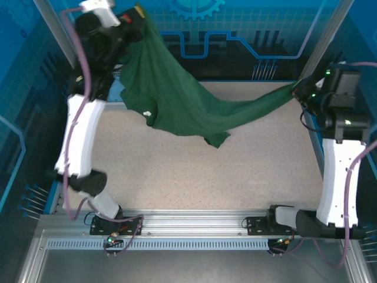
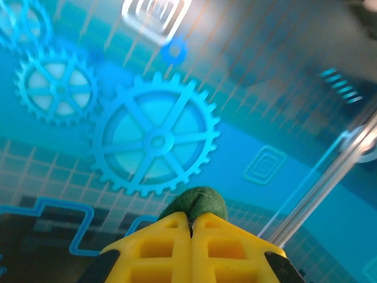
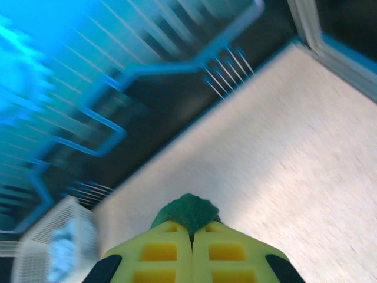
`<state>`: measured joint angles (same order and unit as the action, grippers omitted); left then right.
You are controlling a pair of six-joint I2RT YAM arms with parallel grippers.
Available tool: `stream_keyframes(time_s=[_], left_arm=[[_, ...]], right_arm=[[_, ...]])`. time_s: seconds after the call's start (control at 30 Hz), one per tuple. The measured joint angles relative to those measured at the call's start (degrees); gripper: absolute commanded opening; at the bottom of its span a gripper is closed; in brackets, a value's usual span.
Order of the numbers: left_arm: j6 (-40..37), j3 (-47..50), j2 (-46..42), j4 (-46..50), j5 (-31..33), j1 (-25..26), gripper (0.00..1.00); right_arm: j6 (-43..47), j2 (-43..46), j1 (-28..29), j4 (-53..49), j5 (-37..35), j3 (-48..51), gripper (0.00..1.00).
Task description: Fold and stack the t-shirts
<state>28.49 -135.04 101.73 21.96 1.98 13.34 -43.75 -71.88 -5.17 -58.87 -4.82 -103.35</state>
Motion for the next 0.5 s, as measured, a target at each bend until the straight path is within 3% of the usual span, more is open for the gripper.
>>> stream_keyframes(time_s=[0.07, 0.17, 0.2, 0.27, 0.4, 0.5], left_arm=[[1.92, -8.2, 12.28, 2.6, -0.17, 0.0, 0.53], [4.46, -26.93, 33.51, 9.9, -0.13, 0.0, 0.88], [5.46, -29.94, 38.73, 12.48, -0.13, 0.02, 0.93], [6.27, -27.15, 42.82, 17.31, 0.33, 0.26, 0.99], [5.92, -11.43, 39.74, 21.24, 3.61, 1.62, 0.99], [6.08, -6.67, 34.91, 26.75, 5.73, 3.1, 0.94]], right_arm=[[-0.2, -1.42, 0.0, -1.86, -1.44, 6.73, 0.0], [-0.42, -4.15, -0.09, -5.35, -2.4, 11.98, 0.0], [-0.44, -4.85, -0.11, -6.47, -2.47, 12.76, 0.0], [-0.39, -5.18, -0.11, -7.58, -2.45, 13.07, 0.02], [-0.39, -3.37, 0.66, -6.95, -2.47, 13.16, 0.04], [-0.63, -2.36, 1.16, -6.69, -2.43, 13.16, 0.06]])
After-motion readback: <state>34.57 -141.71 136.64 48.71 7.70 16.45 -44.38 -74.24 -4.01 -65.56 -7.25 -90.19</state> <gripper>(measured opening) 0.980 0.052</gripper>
